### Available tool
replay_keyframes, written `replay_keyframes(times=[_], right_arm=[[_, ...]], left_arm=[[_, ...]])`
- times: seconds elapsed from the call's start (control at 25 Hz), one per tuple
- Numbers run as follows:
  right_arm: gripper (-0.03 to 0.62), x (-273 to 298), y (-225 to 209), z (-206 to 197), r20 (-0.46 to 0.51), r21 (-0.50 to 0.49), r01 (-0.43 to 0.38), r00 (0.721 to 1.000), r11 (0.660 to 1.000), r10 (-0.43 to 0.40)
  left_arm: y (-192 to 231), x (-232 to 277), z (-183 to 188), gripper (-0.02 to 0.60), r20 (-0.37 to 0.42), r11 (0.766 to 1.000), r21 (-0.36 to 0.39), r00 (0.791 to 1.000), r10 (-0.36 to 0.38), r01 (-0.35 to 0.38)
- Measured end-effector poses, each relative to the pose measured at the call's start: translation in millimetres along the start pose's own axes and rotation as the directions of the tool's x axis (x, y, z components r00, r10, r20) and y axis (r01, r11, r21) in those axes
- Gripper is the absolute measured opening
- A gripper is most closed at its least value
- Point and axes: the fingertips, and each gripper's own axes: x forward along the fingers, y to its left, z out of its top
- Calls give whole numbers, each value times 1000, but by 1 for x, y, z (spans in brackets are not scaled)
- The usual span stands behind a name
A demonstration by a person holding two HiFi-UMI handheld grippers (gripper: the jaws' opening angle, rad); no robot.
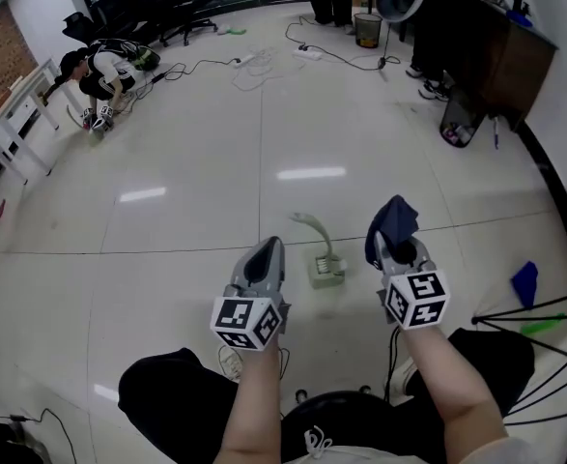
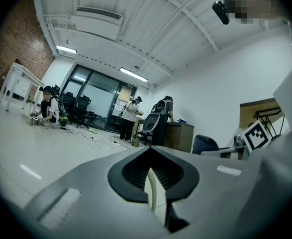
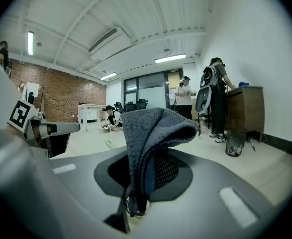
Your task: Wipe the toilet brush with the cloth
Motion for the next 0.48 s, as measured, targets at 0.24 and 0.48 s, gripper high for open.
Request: replay_keyframes(times=[0.24, 0.48], right_arm=[[61, -14, 29, -4, 29, -27, -33, 999, 999, 34], [61, -24, 31, -19, -8, -53, -34, 999, 998, 34]], left_arm=[[-7, -14, -2, 6, -19, 992, 129, 1000, 9, -6], [-9, -16, 4, 6, -5, 992, 125, 1000, 2, -1]])
